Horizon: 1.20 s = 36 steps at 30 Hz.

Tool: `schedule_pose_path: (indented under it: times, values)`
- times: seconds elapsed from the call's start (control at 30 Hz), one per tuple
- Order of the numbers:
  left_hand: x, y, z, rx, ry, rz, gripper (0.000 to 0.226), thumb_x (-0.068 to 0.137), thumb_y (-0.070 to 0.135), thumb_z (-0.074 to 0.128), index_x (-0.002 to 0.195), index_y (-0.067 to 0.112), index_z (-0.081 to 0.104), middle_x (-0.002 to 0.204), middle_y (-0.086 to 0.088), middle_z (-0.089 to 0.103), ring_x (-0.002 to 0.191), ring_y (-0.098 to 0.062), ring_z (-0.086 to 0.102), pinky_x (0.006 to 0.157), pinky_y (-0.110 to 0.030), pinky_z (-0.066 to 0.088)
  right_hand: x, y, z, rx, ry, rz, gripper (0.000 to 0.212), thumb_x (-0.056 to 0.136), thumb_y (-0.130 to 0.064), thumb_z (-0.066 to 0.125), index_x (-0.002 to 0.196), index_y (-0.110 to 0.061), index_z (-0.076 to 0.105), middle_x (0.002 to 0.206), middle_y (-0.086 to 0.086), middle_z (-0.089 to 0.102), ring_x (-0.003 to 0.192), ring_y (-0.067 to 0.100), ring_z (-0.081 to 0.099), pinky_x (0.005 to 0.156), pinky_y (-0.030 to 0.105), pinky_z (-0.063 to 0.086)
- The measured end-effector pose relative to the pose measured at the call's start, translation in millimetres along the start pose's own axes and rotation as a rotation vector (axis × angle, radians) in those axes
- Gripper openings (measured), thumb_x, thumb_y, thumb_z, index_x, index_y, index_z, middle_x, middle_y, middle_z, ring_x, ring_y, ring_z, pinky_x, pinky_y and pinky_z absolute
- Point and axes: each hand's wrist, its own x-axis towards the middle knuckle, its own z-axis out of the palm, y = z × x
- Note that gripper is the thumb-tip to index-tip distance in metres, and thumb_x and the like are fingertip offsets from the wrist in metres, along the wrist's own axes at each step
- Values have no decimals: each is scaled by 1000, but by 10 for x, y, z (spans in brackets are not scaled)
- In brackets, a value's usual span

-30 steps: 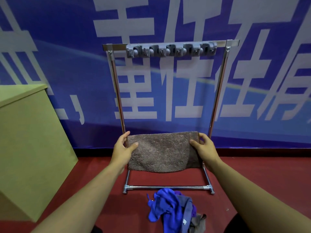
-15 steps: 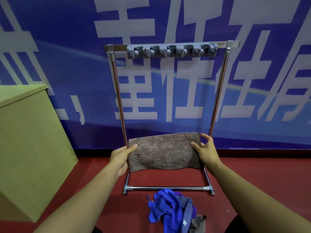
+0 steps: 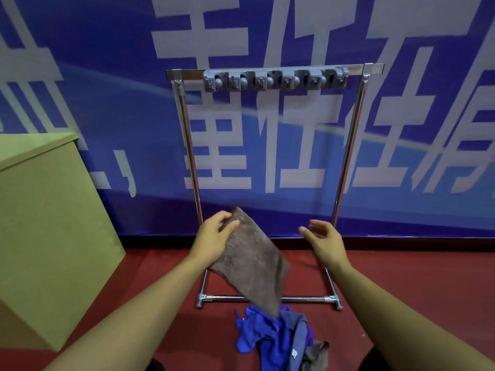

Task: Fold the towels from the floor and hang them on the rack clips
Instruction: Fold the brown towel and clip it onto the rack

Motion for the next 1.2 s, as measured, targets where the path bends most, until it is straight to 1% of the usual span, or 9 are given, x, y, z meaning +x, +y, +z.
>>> schedule_pose_path:
  times: [0.2,0.4,0.5,0.63,0.83,0.93,1.0,1.1,1.2]
  values:
    - [15,-3,71,305,-294,112,11,92,49,66,101,42,65,91,17,72,89,-3,68,85,-43,55,-152,-87,305,-26,-326,-63,50,78,-12,85,123,-9,65,118,2,69,111,11,65,83,10,52]
    - [-4,87,-64,420,-362,220,24,92,57,61,106,38,65,93,13,74,89,-5,67,83,-40,54,-257,-60,435,-95,-552,-53,73,69,-25,92,133,-16,59,131,0,66,123,10,61,109,34,47]
    - [18,145,-126,463,-378,233,28,90,62,58,104,39,64,89,12,73,84,-6,67,80,-40,55,-279,-71,461,-102,-623,-72,66,73,-17,90,132,-13,61,129,-3,68,121,6,62,106,28,48]
    - [60,210,-156,464,-348,242,30,89,64,60,101,37,66,86,10,72,81,-6,66,78,-40,55,-335,-112,452,-127,-705,-37,39,80,-7,82,117,-3,71,117,8,74,102,4,67,89,14,50]
    - [106,87,-192,551,-151,177,41,82,74,59,95,36,68,88,9,73,86,-15,66,76,-40,55,-407,-161,458,51,-767,117,19,93,-6,68,111,-6,67,103,18,73,94,23,70,79,26,58]
    - [118,-13,-220,492,-48,74,42,78,73,65,89,33,72,90,8,75,87,-14,67,76,-37,55,-418,-209,463,87,-772,105,9,94,-5,66,101,-10,63,89,9,75,78,15,71,70,23,56]
    - [123,-64,-243,431,-16,15,40,76,72,68,81,32,72,84,9,74,84,-11,68,74,-34,54,-422,-251,467,107,-781,90,10,95,-2,64,100,-10,59,86,6,74,75,13,70,69,23,55]
    - [121,-99,-270,349,21,-48,40,76,71,69,76,31,72,79,12,73,84,-7,67,75,-32,52,-422,-320,468,156,-776,77,22,97,-5,61,117,-1,54,101,26,72,88,27,70,77,31,59]
    - [114,-128,-252,225,63,-97,37,83,62,70,75,26,73,75,9,73,79,-8,68,74,-34,53,-424,-409,476,209,-763,82,43,98,-11,61,139,-21,48,113,27,71,103,34,71,91,40,57]
